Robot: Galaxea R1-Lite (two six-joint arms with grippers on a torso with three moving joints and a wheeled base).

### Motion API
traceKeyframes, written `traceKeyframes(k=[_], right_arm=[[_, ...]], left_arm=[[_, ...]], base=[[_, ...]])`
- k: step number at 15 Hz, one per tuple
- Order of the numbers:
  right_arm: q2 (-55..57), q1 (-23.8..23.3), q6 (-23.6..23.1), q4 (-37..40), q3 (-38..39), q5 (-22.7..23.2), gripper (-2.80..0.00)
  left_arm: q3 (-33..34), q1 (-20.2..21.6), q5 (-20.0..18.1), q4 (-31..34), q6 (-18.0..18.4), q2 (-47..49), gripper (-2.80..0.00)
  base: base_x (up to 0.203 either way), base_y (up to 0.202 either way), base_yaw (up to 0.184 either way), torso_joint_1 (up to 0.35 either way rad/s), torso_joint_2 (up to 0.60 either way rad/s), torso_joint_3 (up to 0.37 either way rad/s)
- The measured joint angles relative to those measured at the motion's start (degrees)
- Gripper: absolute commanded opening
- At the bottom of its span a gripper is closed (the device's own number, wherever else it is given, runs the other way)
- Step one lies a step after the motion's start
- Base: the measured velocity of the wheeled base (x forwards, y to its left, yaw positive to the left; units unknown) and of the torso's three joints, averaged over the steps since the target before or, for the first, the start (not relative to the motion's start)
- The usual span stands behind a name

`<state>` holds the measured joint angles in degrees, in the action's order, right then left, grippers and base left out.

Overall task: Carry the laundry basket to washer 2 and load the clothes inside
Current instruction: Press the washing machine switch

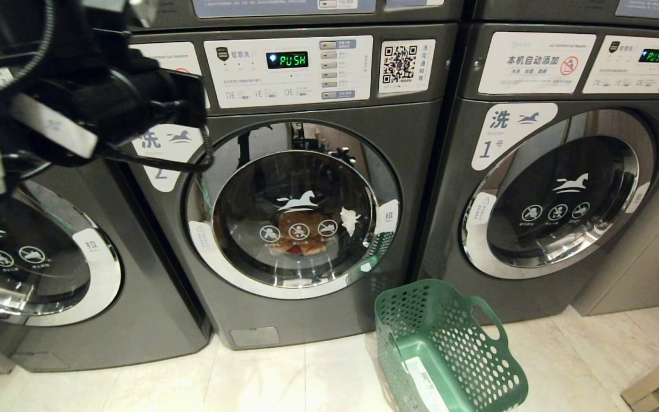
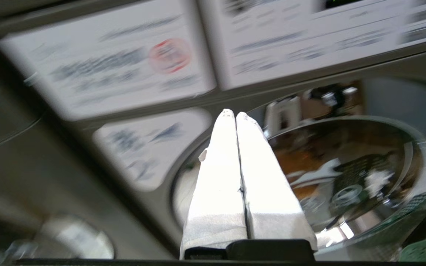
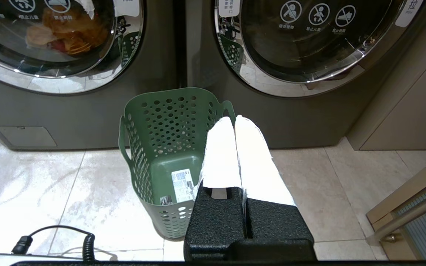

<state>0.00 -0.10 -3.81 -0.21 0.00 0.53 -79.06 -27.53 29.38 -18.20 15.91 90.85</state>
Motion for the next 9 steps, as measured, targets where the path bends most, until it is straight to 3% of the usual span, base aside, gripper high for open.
traceKeyframes(k=[4,6,9], right_arm=[[0.0,0.0,3.6,-0.1,0.0,-0.5,-2.8],[0.0,0.0,3.8,-0.1,0.0,-0.5,-2.8],[0.0,0.0,3.8,-0.1,0.0,-0.6,-2.8]], left_arm=[[3.6,10.1,-4.2,14.5,-8.6,-10.1,-2.8],[5.9,13.9,-8.2,16.5,-9.7,-13.0,-2.8],[8.4,16.8,-9.4,16.9,-10.7,-15.1,-2.8]], base=[[0.0,0.0,0.0,0.0,0.0,0.0],[0.0,0.0,0.0,0.0,0.0,0.0],[0.0,0.0,0.0,0.0,0.0,0.0]])
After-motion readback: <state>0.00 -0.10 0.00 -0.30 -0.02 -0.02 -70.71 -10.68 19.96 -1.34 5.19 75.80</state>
